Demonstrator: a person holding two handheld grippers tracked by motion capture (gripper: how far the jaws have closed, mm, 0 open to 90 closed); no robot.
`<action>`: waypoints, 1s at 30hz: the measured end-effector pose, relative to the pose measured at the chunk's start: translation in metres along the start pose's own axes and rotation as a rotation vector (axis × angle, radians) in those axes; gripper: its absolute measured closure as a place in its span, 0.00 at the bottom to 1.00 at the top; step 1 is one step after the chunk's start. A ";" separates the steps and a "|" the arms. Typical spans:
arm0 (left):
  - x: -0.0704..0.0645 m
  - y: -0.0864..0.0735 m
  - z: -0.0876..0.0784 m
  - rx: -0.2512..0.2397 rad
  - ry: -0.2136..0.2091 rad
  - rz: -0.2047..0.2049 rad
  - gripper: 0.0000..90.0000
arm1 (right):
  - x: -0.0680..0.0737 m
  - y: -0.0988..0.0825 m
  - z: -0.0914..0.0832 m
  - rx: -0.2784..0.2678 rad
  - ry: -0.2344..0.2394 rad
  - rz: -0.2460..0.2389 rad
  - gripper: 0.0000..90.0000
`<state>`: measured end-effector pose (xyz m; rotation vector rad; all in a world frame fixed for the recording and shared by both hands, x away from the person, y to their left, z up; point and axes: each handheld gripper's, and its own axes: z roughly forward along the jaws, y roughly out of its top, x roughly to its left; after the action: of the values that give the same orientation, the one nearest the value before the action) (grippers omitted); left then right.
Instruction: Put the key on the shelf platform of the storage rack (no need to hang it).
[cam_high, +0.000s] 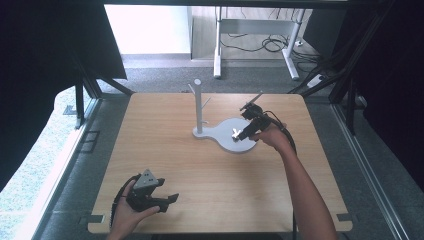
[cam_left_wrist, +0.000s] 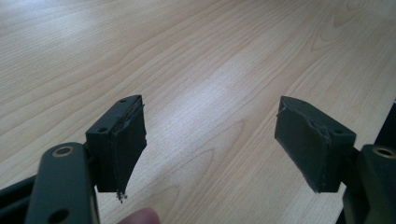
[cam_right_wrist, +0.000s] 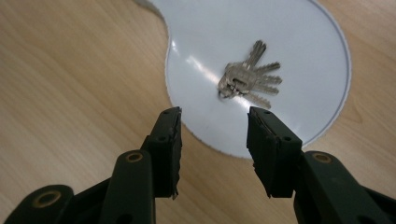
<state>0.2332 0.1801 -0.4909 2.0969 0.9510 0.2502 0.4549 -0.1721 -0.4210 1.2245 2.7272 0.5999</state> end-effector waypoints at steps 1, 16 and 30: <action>0.000 0.000 0.000 0.000 0.000 0.000 0.28 | 0.001 -0.003 -0.001 0.000 0.002 -0.007 0.61; -0.001 0.000 0.001 0.003 0.006 -0.002 0.28 | 0.012 -0.075 -0.004 -0.032 0.034 -0.027 0.60; -0.004 0.001 0.004 0.025 0.000 0.010 0.28 | 0.024 -0.160 0.011 -0.134 0.063 -0.018 0.58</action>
<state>0.2330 0.1741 -0.4925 2.1248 0.9485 0.2450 0.3291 -0.2471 -0.4914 1.1685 2.6941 0.8184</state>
